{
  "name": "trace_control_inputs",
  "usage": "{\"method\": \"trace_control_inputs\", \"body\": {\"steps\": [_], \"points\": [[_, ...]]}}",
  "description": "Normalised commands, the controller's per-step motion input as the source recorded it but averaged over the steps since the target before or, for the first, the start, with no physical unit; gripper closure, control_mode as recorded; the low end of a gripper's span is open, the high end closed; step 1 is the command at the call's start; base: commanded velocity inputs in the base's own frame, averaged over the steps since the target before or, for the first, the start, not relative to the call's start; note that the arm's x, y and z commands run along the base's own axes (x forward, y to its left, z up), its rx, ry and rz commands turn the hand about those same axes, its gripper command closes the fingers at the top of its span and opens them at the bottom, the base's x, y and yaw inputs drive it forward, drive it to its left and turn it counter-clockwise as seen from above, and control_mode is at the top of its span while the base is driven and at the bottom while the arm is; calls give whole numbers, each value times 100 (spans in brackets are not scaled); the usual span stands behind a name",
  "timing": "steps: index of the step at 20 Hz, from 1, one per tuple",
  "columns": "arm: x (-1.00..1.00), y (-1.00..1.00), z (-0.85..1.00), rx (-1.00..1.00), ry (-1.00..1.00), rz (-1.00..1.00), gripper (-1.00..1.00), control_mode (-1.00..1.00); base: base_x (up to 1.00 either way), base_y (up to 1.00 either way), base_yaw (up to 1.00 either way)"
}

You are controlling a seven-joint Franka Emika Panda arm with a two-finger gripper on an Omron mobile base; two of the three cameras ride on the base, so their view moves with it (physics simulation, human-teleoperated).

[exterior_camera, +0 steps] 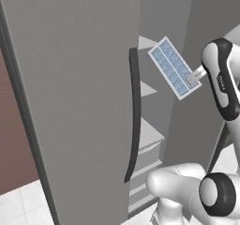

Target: The ice cube tray has been filled with water. Take the tray and place it in the freezer to make ice. Close the freezer door after placing the tray.

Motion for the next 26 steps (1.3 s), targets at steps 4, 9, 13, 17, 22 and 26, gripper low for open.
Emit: {"method": "trace_control_inputs", "body": {"steps": [4, 9, 13, 17, 22, 26], "points": [[36, 0, 0, 0, 0, 1, 100, -100, 0, 0, 0], [23, 0, 0, -1, 0, 0, 100, -100, 0, 0, 0], [10, 0, -6, -3, 0, 0, 100, -100, 0, 0, 0], [1, 0, -36, -6, 2, 0, 100, -100, 0, 0, 0], [0, 0, -71, -9, 1, 2, 100, -100, 0, 0, 0], [1, 2, -69, -8, 1, 1, 100, -100, 0, 0, 0]]}}
